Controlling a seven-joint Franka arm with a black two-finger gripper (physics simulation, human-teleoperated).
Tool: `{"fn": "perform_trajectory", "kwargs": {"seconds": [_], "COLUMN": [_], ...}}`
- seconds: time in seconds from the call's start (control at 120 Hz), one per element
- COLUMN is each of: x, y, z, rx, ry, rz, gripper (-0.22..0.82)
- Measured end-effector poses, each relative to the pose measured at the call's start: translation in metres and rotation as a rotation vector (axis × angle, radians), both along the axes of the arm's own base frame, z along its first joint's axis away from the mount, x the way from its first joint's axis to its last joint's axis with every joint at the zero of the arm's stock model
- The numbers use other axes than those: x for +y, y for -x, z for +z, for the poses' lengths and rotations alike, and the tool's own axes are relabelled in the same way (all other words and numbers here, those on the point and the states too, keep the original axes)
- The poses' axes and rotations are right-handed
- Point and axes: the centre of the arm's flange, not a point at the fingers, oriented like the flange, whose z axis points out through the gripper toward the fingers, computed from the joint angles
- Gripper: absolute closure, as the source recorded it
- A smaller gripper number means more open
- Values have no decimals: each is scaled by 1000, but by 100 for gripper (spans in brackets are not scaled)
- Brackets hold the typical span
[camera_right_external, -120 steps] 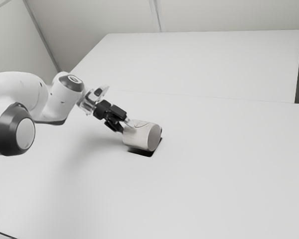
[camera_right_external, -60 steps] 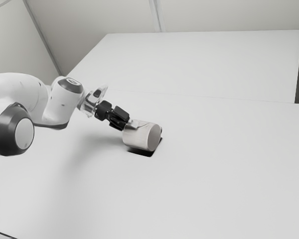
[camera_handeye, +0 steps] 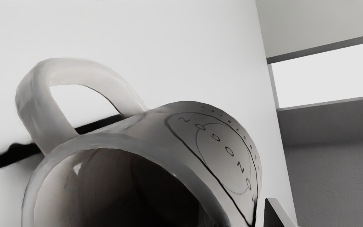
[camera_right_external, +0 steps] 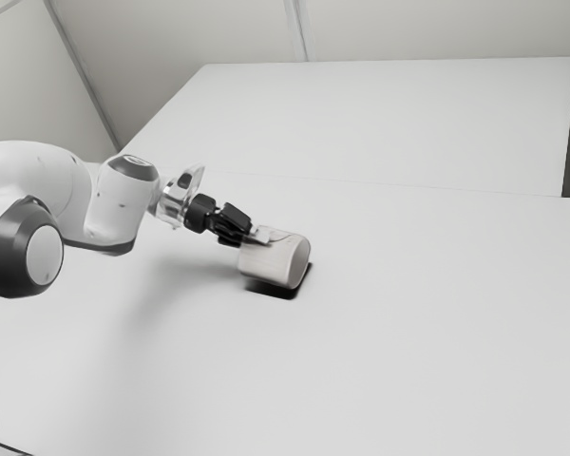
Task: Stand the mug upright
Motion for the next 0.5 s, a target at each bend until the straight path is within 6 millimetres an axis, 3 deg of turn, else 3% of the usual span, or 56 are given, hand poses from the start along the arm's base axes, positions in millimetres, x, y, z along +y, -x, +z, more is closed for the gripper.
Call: {"fn": "perform_trajectory", "kwargs": {"seconds": [0.258,0.5], "x": [-6,-7], "y": [-2,-2], "z": [6,29], "rx": [-31,-78], "ry": [64,65], "rz": [10,13], "gripper": [73,77]}}
